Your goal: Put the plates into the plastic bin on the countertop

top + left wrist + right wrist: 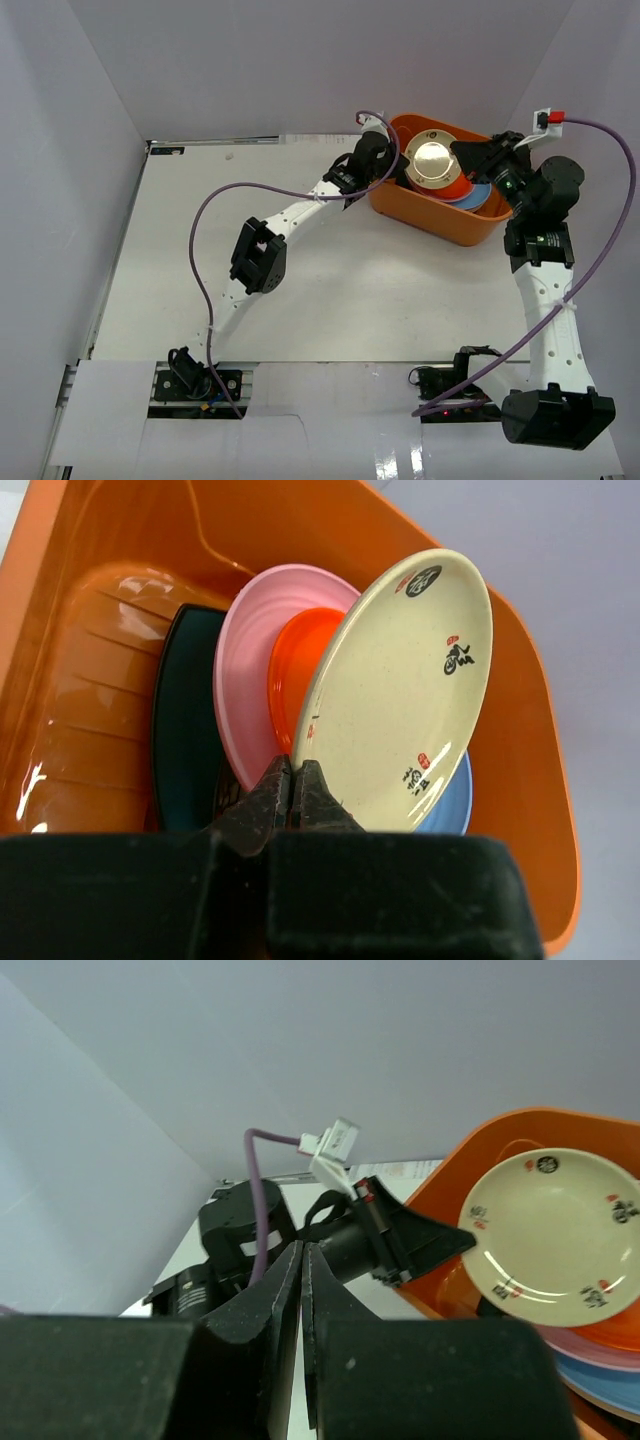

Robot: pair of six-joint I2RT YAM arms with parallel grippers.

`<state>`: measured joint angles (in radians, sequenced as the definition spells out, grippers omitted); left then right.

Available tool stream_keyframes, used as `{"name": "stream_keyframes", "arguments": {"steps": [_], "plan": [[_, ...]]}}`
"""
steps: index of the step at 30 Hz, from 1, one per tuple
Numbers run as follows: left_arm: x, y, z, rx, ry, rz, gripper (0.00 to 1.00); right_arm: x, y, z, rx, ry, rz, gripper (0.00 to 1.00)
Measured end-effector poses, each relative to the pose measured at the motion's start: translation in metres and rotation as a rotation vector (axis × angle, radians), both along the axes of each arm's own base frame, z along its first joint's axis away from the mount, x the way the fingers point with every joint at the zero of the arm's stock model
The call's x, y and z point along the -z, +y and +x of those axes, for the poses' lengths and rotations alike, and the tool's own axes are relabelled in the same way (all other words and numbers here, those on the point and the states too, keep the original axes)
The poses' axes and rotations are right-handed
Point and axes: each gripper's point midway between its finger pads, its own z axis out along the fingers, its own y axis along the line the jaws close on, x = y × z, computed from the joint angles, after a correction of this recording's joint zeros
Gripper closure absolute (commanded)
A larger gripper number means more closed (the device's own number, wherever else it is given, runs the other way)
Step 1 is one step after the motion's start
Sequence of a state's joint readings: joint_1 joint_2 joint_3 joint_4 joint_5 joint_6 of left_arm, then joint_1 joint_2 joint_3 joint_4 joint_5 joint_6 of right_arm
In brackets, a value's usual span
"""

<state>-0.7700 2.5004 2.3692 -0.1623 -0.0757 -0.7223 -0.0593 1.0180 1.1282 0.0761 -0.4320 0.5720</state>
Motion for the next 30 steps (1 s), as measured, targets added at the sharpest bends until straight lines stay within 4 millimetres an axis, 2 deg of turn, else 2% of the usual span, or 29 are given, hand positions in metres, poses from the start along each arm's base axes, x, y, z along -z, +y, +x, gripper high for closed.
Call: {"name": "stream_keyframes", "arguments": {"steps": [2,5,6,9,10,13,16,19,21,24,25,26,28,29,30], "plan": [[0.002,-0.005,0.004,0.002,-0.012,-0.014,0.92,0.003,0.006,-0.005,-0.016,0.002,0.000,0.92],[0.004,-0.011,0.004,0.011,-0.020,-0.035,0.70,0.003,0.010,-0.009,-0.026,-0.002,0.000,0.92],[0.005,-0.014,0.003,0.015,-0.019,-0.044,0.56,0.003,0.010,-0.010,-0.025,-0.004,0.000,0.91],[0.003,-0.021,-0.002,0.031,-0.020,-0.068,0.36,0.001,0.010,-0.011,-0.021,-0.010,-0.001,0.89],[0.002,-0.023,-0.003,0.036,-0.021,-0.073,0.26,0.000,0.010,-0.012,-0.019,-0.011,-0.001,0.89],[-0.001,-0.028,-0.007,0.050,-0.022,-0.089,0.14,0.000,0.008,-0.013,-0.008,-0.009,-0.002,0.88],[-0.004,-0.030,-0.009,0.058,-0.035,-0.101,0.07,0.001,0.006,-0.014,0.007,-0.006,-0.004,0.85],[-0.006,-0.028,-0.013,0.068,-0.043,-0.095,0.03,0.000,0.004,-0.013,0.021,-0.009,-0.007,0.79],[-0.015,-0.025,-0.016,0.078,-0.057,-0.089,0.02,0.000,0.002,-0.013,0.031,-0.013,-0.011,0.73],[-0.050,-0.014,-0.030,0.106,-0.106,-0.081,0.02,-0.001,0.000,-0.013,0.047,-0.014,-0.015,0.62],[-0.068,-0.007,-0.037,0.115,-0.139,-0.084,0.02,-0.001,-0.001,-0.014,0.054,-0.014,-0.017,0.58],[-0.090,0.002,-0.046,0.121,-0.168,-0.086,0.02,-0.001,-0.002,-0.015,0.058,-0.013,-0.016,0.49],[-0.137,0.023,-0.066,0.131,-0.248,-0.099,0.02,-0.004,-0.003,-0.019,0.064,-0.020,-0.015,0.39],[-0.161,0.036,-0.078,0.132,-0.287,-0.107,0.02,-0.006,-0.003,-0.021,0.065,-0.026,-0.017,0.31],[-0.185,0.051,-0.092,0.133,-0.325,-0.114,0.02,-0.008,-0.003,-0.023,0.066,-0.034,-0.016,0.10]]}}
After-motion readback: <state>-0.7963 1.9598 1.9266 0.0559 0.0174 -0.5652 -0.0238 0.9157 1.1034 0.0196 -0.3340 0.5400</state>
